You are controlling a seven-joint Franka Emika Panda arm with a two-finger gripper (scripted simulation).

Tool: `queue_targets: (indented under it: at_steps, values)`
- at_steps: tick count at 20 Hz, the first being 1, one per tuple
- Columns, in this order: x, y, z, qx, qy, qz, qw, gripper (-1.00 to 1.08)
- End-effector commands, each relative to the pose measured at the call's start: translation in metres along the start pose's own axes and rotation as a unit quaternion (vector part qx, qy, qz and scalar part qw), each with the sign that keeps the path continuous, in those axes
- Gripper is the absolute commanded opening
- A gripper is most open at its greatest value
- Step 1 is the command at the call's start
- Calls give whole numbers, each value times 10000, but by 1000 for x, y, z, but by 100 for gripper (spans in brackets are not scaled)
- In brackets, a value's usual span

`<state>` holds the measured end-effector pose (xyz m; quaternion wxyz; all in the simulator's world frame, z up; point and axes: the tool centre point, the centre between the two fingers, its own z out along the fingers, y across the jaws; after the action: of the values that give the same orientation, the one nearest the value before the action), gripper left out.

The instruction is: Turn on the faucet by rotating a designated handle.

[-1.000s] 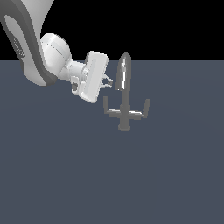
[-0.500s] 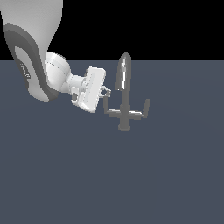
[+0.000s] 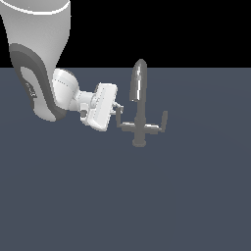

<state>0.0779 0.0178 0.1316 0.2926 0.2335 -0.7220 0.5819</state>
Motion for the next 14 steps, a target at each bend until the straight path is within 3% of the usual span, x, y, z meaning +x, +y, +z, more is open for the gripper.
queue_targets:
  at_steps: [1, 14]
  values:
    - [-1, 1, 0, 13, 2, -52, 10000, -100]
    - [16, 9, -2, 13, 2, -52, 10000, -100]
